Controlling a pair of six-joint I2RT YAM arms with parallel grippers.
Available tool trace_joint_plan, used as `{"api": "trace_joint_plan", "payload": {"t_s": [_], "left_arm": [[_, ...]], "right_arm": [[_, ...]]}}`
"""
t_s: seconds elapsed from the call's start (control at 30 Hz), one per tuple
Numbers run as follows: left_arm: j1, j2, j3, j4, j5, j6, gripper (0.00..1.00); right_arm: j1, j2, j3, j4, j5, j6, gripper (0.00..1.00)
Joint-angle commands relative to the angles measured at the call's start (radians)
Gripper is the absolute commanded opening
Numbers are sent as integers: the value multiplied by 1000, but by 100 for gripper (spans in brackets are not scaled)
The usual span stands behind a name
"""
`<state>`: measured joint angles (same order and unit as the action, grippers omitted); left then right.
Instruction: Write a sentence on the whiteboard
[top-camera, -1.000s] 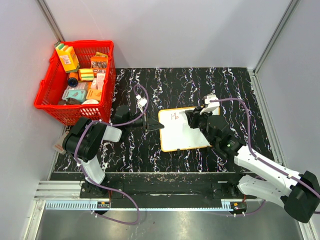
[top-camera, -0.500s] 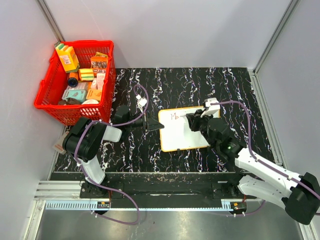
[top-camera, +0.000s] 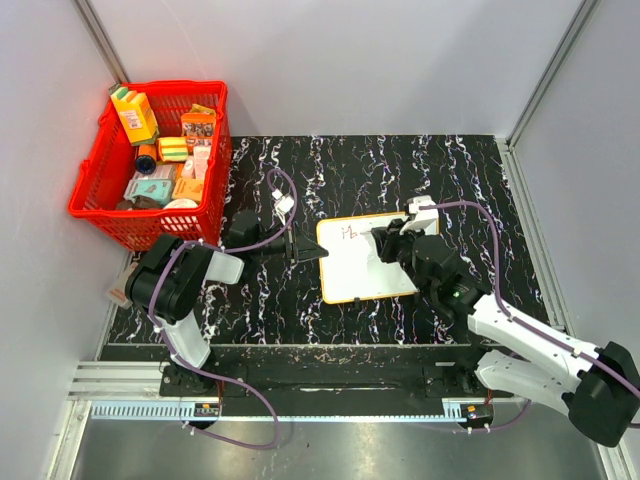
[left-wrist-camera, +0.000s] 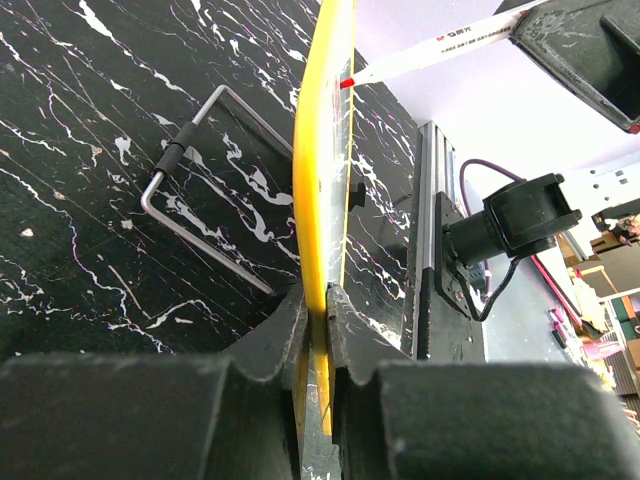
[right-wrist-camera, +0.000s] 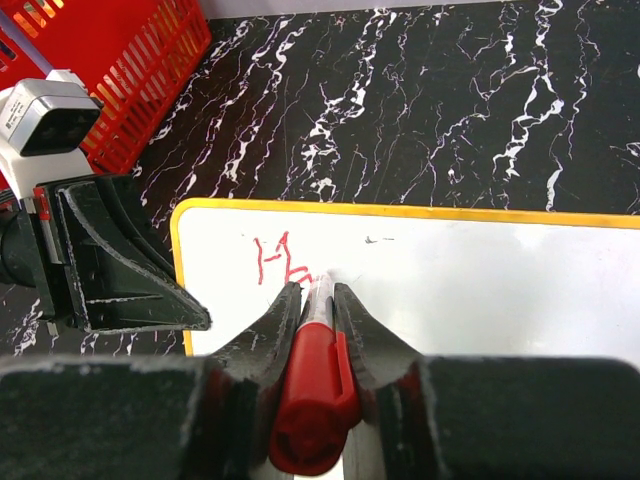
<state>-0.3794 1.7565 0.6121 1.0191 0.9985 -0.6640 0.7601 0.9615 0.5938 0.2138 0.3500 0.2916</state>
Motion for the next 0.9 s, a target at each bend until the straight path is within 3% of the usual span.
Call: {"api": "trace_joint_plan", "payload": {"t_s": [0.0,0.87], "left_arm": [[-6,3,3,91,20,33,0],[-6,1,0,95,19,33,0]], "right_arm": [[-7,11,0,42,21,15,0],[-5,-98,-88,-40,-66,93,0]]}}
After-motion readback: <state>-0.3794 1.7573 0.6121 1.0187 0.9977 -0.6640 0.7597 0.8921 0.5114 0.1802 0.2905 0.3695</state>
